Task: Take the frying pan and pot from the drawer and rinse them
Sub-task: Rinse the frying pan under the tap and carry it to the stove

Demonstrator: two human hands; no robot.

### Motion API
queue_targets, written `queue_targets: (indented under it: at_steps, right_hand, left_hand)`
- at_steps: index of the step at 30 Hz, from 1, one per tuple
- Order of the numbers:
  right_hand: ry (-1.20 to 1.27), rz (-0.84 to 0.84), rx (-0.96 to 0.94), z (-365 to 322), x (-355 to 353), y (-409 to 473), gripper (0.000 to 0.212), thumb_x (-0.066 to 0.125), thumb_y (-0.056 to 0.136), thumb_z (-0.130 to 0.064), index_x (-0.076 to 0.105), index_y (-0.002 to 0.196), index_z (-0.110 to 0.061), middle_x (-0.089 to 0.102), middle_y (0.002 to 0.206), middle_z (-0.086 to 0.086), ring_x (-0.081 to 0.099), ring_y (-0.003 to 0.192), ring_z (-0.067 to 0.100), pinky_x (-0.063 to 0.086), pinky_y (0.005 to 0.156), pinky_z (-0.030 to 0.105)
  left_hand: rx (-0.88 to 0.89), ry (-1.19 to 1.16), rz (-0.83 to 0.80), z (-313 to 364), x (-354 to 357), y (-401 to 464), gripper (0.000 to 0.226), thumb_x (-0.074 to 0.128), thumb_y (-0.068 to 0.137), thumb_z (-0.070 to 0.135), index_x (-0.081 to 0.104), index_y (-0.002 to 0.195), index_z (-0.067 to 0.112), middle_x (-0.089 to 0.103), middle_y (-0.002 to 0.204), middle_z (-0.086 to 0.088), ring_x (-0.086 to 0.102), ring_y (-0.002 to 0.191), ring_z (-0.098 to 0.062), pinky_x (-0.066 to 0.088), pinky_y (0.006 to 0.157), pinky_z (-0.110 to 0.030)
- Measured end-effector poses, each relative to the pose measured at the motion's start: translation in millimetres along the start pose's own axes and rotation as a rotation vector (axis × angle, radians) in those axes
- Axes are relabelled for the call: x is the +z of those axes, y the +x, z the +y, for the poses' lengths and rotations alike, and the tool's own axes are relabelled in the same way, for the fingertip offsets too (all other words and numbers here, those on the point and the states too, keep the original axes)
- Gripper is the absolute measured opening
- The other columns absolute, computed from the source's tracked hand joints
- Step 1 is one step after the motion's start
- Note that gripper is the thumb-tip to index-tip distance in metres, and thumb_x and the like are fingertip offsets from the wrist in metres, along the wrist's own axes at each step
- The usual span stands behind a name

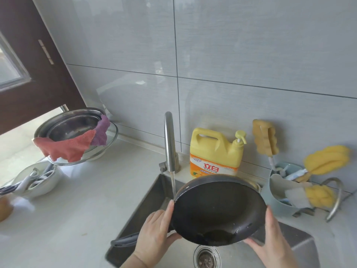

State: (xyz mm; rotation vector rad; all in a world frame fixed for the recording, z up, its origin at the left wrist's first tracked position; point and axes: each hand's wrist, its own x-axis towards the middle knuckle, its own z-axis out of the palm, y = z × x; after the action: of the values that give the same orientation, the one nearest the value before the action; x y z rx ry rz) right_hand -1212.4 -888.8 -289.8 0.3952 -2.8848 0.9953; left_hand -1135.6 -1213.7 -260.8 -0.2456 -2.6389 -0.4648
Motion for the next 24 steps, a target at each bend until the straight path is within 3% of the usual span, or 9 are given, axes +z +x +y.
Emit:
queue_targets:
  at_steps: [3,8,10,12,15,18,21,24]
  right_hand:
    - [0.014,-0.095,-0.08,-14.3,20.1,3.0,0.165,0.102,0.023,-0.024,0.004,0.156,-0.02,0.059,0.124,0.033,0.067,0.099,0.035,0.054,0.065,0.03]
    - [0.031,-0.208,-0.105,-37.0,55.7,11.0,0.157,0.098,0.04,-0.04,-0.009,0.155,-0.026,0.055,0.135,0.022,0.07,0.102,0.029,0.057,0.068,0.029]
    - [0.031,-0.214,-0.16,-50.6,62.5,14.1,0.15,0.093,0.054,-0.044,-0.02,0.151,-0.033,0.043,0.148,0.013,0.066,0.111,0.024,0.055,0.078,0.026]
    - [0.009,-0.192,-0.24,-58.4,68.9,16.9,0.14,0.084,0.069,-0.046,-0.036,0.141,-0.043,0.015,0.156,-0.003,0.056,0.125,0.017,0.048,0.091,0.021]
    - [0.017,-0.229,-0.266,-67.7,76.1,20.6,0.128,0.072,0.083,-0.047,-0.048,0.127,-0.05,-0.008,0.148,-0.019,0.042,0.137,0.009,0.035,0.1,0.013]
    - [0.01,-0.231,-0.262,-73.9,74.7,22.3,0.124,0.066,0.087,-0.049,-0.054,0.119,-0.05,-0.017,0.144,-0.023,0.036,0.14,0.008,0.039,0.103,0.019]
    - [0.031,-0.207,-0.268,-71.0,72.6,21.3,0.127,0.071,0.084,-0.045,-0.048,0.125,-0.05,-0.011,0.147,-0.02,0.034,0.141,0.009,0.036,0.104,0.017]
    - [0.003,-0.148,-0.28,-57.2,66.6,18.8,0.14,0.088,0.066,-0.039,-0.027,0.145,-0.042,0.018,0.152,-0.009,0.055,0.127,0.02,0.05,0.089,0.022]
  left_hand:
    - [-0.076,0.022,-0.014,-18.6,-4.2,-16.0,0.103,0.054,0.082,0.062,0.005,0.156,0.012,0.066,0.083,0.001,0.056,0.077,-0.011,0.05,0.07,-0.025]
    - [-0.241,0.09,-0.037,-41.6,-13.7,-45.4,0.09,0.039,0.086,0.076,0.035,0.142,0.006,0.072,0.09,-0.007,0.052,0.089,-0.012,0.041,0.08,-0.027]
    - [-0.259,0.099,-0.025,-51.9,-17.0,-57.2,0.09,0.037,0.084,0.078,0.032,0.143,0.01,0.072,0.088,-0.008,0.051,0.088,-0.014,0.04,0.077,-0.027]
    - [-0.259,0.103,0.021,-60.3,-19.8,-66.3,0.09,0.043,0.083,0.076,0.027,0.144,0.013,0.07,0.082,-0.01,0.05,0.084,-0.016,0.041,0.074,-0.029]
    - [-0.299,0.096,0.057,-66.9,-25.2,-75.8,0.092,0.043,0.082,0.078,0.026,0.143,0.011,0.07,0.079,-0.011,0.05,0.081,-0.016,0.04,0.071,-0.029]
    - [-0.334,0.094,0.04,-69.9,-27.6,-81.5,0.093,0.039,0.082,0.08,0.026,0.144,0.012,0.071,0.081,-0.012,0.05,0.082,-0.017,0.04,0.071,-0.029]
    - [-0.299,0.092,0.057,-66.4,-24.3,-79.9,0.092,0.043,0.081,0.078,0.024,0.146,0.016,0.071,0.083,-0.011,0.051,0.083,-0.016,0.041,0.072,-0.03]
    - [-0.257,0.088,0.083,-54.5,-19.1,-68.7,0.088,0.042,0.084,0.076,0.026,0.145,0.014,0.071,0.086,-0.009,0.052,0.084,-0.014,0.042,0.074,-0.028]
